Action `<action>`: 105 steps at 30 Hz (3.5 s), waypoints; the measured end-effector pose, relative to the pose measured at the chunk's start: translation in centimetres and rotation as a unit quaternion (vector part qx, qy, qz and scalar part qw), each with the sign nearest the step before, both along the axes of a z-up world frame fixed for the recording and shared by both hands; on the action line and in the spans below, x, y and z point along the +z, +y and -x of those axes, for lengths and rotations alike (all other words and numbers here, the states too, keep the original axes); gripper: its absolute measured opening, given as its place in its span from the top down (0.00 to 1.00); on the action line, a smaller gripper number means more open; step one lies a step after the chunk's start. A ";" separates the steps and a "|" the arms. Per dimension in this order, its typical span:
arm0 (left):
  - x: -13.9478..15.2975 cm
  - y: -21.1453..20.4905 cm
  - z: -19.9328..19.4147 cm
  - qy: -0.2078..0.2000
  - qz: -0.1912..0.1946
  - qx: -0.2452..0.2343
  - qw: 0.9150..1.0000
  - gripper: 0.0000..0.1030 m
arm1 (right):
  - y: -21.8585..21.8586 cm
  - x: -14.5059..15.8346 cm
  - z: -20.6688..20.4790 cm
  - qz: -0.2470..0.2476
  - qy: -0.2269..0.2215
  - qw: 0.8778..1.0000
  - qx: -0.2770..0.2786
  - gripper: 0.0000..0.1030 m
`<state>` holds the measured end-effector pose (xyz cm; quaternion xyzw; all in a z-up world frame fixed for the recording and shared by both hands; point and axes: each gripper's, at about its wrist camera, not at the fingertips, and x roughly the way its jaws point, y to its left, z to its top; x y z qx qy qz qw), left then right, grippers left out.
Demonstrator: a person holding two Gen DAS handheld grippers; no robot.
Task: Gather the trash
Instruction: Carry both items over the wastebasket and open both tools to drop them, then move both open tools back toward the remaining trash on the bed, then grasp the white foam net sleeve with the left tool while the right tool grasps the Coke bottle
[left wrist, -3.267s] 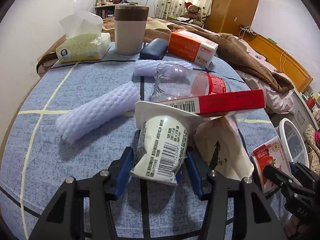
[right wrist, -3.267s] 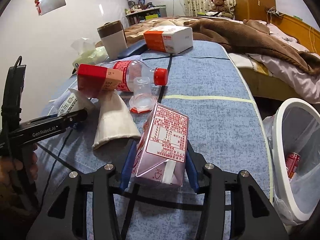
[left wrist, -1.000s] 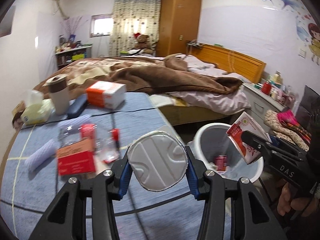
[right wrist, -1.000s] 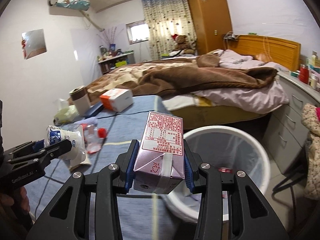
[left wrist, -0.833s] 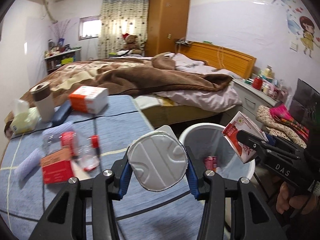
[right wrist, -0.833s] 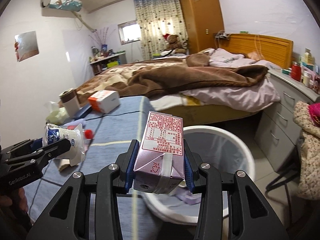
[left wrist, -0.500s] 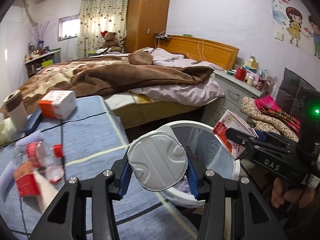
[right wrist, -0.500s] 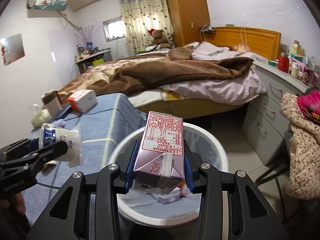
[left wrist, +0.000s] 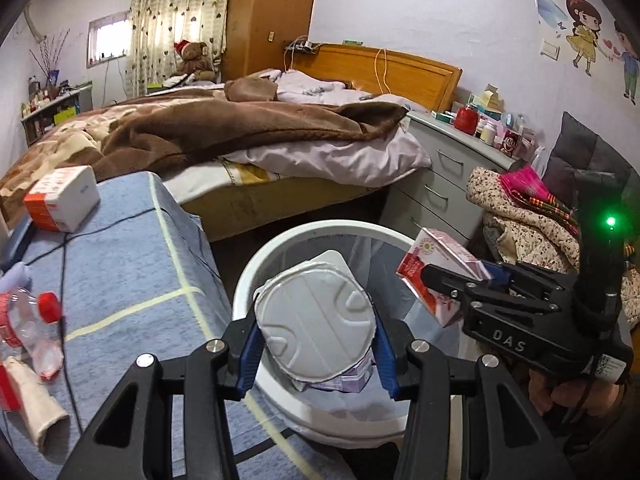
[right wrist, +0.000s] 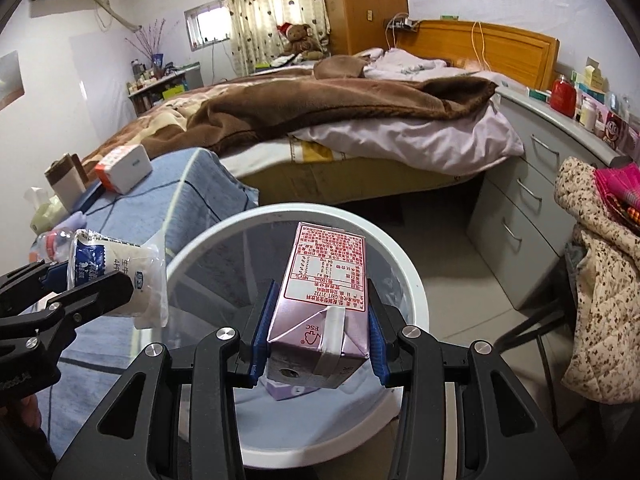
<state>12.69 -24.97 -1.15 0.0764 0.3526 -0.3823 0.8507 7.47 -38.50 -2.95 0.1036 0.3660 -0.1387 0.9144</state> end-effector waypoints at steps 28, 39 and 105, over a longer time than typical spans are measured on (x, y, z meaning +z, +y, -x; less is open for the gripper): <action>1.3 4.7 -0.8 -0.008 0.028 0.045 0.999 0.34 | 1.8 0.8 -0.4 0.003 -0.016 1.000 0.005 0.41; 3.3 11.7 -1.4 -0.040 0.044 0.111 0.992 0.32 | 6.1 2.4 -1.5 0.007 -0.046 0.998 0.049 0.41; -6.0 37.8 -16.6 0.052 -0.109 0.275 0.954 0.28 | 30.0 -0.6 -22.4 0.020 0.111 0.869 0.482 0.28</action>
